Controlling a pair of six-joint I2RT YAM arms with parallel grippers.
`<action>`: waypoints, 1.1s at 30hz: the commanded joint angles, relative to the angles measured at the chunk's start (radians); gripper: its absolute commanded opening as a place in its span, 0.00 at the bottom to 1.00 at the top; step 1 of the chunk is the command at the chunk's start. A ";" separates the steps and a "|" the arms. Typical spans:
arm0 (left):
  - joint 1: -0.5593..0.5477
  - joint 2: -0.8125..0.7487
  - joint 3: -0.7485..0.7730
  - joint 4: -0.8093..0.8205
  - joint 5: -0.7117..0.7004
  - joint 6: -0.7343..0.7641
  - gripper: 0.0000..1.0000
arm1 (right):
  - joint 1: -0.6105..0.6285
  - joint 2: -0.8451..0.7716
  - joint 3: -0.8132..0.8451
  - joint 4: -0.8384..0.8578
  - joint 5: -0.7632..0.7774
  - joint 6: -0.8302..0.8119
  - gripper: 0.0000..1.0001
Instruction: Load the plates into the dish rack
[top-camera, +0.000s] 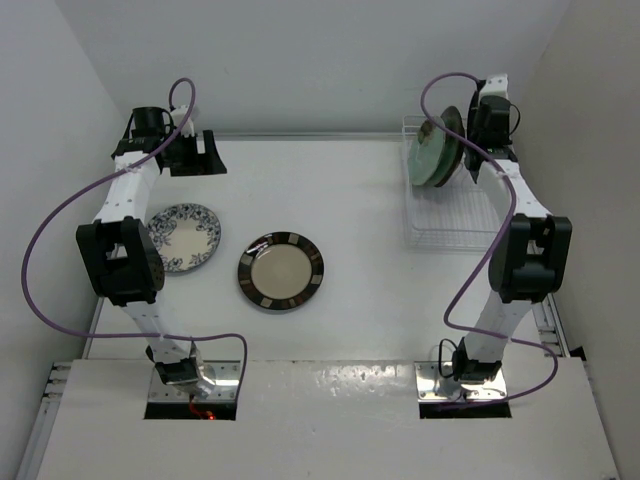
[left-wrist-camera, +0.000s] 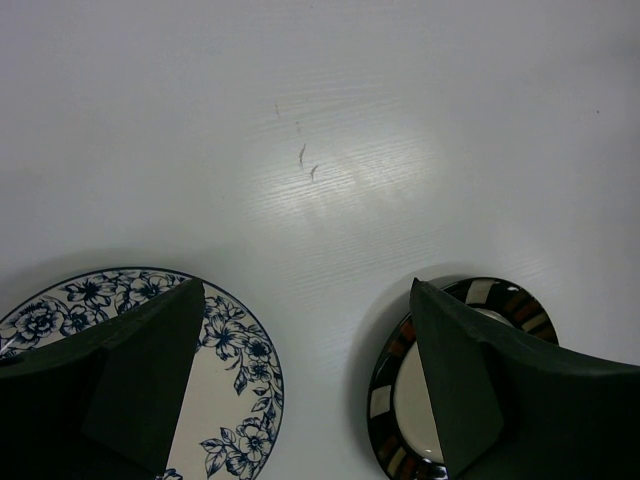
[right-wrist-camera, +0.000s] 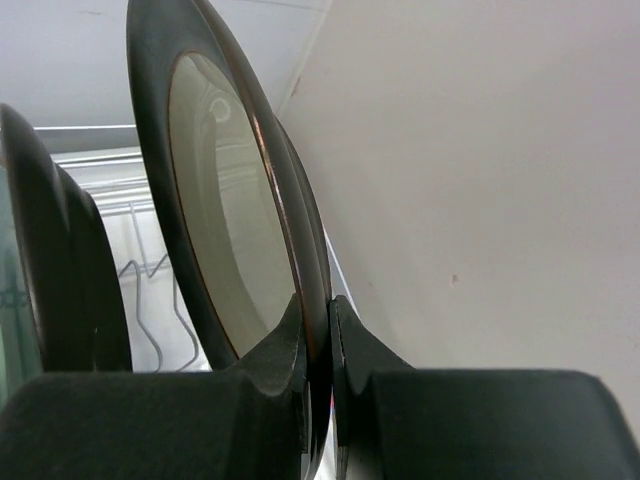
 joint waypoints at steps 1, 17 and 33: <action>-0.004 -0.047 -0.001 0.014 0.001 0.013 0.88 | -0.003 -0.044 0.054 0.145 0.033 0.092 0.00; -0.004 -0.047 -0.010 0.014 0.001 0.013 0.88 | 0.009 -0.095 0.037 0.195 0.042 0.084 0.00; -0.004 -0.037 -0.010 0.014 0.001 0.013 0.88 | 0.026 -0.142 0.029 0.201 0.025 0.103 0.00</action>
